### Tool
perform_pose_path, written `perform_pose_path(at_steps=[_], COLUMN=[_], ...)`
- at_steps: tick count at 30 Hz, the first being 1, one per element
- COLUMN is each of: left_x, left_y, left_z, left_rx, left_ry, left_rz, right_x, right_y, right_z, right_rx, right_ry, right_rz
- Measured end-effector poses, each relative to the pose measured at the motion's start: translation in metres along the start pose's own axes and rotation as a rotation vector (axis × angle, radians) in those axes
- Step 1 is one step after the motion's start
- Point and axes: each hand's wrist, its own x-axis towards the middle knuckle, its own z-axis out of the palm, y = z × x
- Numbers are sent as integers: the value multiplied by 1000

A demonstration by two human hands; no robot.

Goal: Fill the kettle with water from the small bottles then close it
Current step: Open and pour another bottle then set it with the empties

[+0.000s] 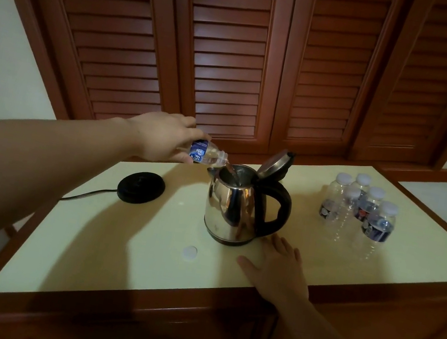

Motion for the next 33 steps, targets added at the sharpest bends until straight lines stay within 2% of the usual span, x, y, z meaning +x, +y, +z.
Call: perform_pose_path(at_steps=[5, 16, 24, 29, 33], left_x=[9, 35, 45, 36, 19], left_y=[0, 14, 23, 27, 27], left_z=[-12, -50, -61, -52, -25], left_rx=[47, 255, 396, 259, -97], left_ry=[-9, -141, -128, -65, -6], left_rz=[54, 216, 297, 209, 16], right_x=[0, -1, -2, -3, -5], right_y=[0, -2, -3, -3, -5], right_z=[0, -1, -4, -6, -7], right_rx=[-8, -2, 5, 16, 16], right_ry=[-13, -11, -15, -29, -7], right_rz=[4, 14, 17, 15, 7])
